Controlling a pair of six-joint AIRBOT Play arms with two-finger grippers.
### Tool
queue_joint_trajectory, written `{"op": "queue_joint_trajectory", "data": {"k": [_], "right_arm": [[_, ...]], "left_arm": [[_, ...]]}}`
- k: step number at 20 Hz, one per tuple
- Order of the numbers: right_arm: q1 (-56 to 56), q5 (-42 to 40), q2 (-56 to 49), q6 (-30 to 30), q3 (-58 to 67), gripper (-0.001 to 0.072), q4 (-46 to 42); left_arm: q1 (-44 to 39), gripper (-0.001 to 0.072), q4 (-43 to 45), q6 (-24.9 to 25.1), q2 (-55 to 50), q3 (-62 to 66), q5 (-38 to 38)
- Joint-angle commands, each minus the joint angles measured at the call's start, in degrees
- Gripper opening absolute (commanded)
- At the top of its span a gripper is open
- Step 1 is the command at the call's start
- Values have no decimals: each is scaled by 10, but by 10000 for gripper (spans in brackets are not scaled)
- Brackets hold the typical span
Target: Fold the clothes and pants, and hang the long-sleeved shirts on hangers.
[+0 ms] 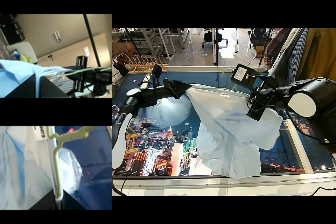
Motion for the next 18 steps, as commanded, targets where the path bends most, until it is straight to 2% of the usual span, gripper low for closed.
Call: {"op": "queue_joint_trajectory", "data": {"k": [1, 7, 9, 11, 14, 15, 16, 17, 18], "right_arm": [[0, 44, -17, -21, 0, 22, -54], [0, 70, -105, -35, 0, 22, -89], [0, 66, -129, 2, 0, 22, -108], [0, 43, -143, 115, 0, 22, -125], [-1, -35, -146, 402, 2, 22, -170], [-4, -57, -146, 464, 5, 22, -179], [-8, -76, -146, 513, 13, 22, -179], [-11, -89, -146, 546, 24, 22, -179], [-15, -93, -145, 562, 37, 22, -179]], "left_arm": [[3, 12, -2, 9, 0, 0, 69], [-1, 12, 5, 17, 4, 1, 55], [-3, 12, 17, 20, 11, 1, 54], [-14, 12, 23, 29, 19, 2, 40], [-58, 13, 59, 28, 43, 2, 14], [-81, 14, 86, 28, 56, 2, 14], [-104, 51, 107, 28, 69, 2, 14], [-129, 252, 118, 28, 82, 2, 14], [-150, 422, 119, 28, 93, 2, 14]]}}
